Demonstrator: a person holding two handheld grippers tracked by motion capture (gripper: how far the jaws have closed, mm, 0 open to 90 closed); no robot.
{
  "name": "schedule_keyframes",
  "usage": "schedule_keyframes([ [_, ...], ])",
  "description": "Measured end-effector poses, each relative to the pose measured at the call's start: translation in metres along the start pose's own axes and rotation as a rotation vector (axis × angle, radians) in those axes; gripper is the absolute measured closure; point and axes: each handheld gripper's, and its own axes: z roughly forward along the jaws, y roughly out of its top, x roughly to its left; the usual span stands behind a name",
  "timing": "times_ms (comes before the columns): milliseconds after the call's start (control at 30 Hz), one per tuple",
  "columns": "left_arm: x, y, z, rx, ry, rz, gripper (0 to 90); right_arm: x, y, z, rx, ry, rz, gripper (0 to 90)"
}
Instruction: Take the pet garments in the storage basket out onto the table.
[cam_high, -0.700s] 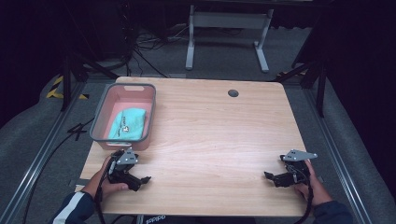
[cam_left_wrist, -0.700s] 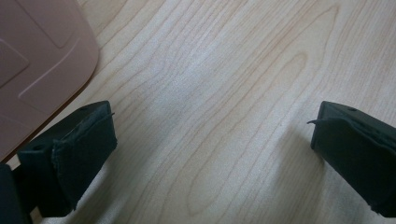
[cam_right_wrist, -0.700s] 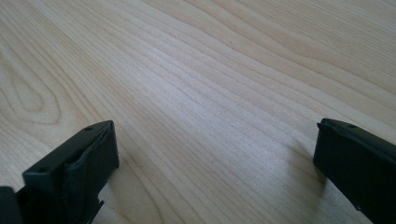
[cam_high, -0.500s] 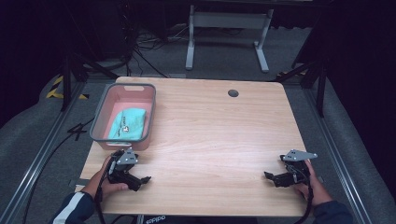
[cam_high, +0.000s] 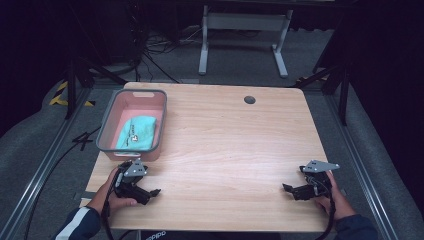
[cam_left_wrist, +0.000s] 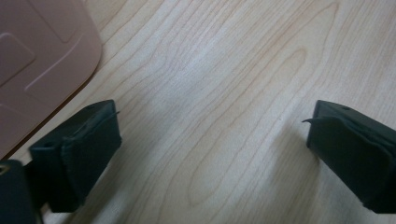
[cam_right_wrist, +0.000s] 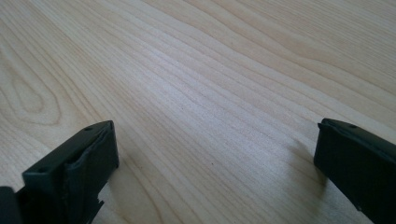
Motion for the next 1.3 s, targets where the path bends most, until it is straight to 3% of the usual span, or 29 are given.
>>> schedule_keyframes([
  [100,0.0,0.002,-0.005,0.02,-0.018,0.009,18.0,0.0,0.0,0.0,0.0,0.0,0.001,0.2],
  [133,0.0,0.002,-0.005,0.02,-0.018,0.009,18.6,0.0,0.0,0.0,0.0,0.0,0.001,0.2],
  [167,-0.001,0.006,-0.007,0.052,-0.02,0.027,18.6,0.0,0.0,0.0,0.0,-0.001,0.001,0.2],
  [333,-0.005,0.014,-0.021,0.03,-0.035,0.043,21.8,0.0,0.0,0.0,0.0,-0.001,0.001,0.2],
  [433,-0.005,0.026,-0.042,-0.007,-0.003,0.055,21.7,0.0,0.0,0.0,0.0,-0.001,0.001,0.2],
  [467,-0.005,0.026,-0.042,-0.007,-0.003,0.055,21.6,0.0,0.0,0.0,0.0,-0.001,0.001,0.2],
  [500,-0.004,0.033,-0.054,-0.021,0.032,0.06,21.6,0.0,0.0,0.0,0.0,-0.001,0.001,0.2],
  [533,-0.004,0.033,-0.054,-0.021,0.032,0.06,21.5,0.0,0.0,0.0,0.0,-0.001,0.001,0.2],
  [567,-0.002,0.04,-0.066,-0.033,0.057,0.05,21.5,0.0,0.0,0.0,0.0,-0.001,0.001,0.2],
  [600,-0.002,0.04,-0.066,-0.033,0.057,0.05,21.5,0.0,0.0,0.0,0.0,-0.001,0.001,0.2],
  [700,0.012,0.057,-0.086,-0.03,0.108,0.04,21.5,0.0,0.0,0.0,0.0,-0.003,0.002,0.2],
  [733,0.012,0.057,-0.086,-0.03,0.108,0.04,21.2,0.0,0.0,0.0,0.0,-0.003,0.002,0.2],
  [767,0.022,0.067,-0.092,-0.015,0.128,0.033,20.2,0.0,0.0,0.0,0.0,-0.003,0.002,0.2],
  [900,0.037,0.083,-0.096,0.023,0.168,0.024,19.8,0.0,0.0,0.0,0.0,-0.003,0.003,0.2],
  [967,0.051,0.093,-0.093,0.062,0.191,0.005,19.8,0.0,0.0,0.0,0.0,-0.003,0.003,0.2],
  [1133,0.086,0.105,-0.076,0.178,0.187,-0.028,20.2,0.0,0.0,0.0,0.0,-0.003,0.002,0.2],
  [1300,0.11,0.109,-0.053,0.245,0.19,-0.091,20.1,0.001,-0.001,-0.001,-0.001,-0.004,0.003,0.2],
])
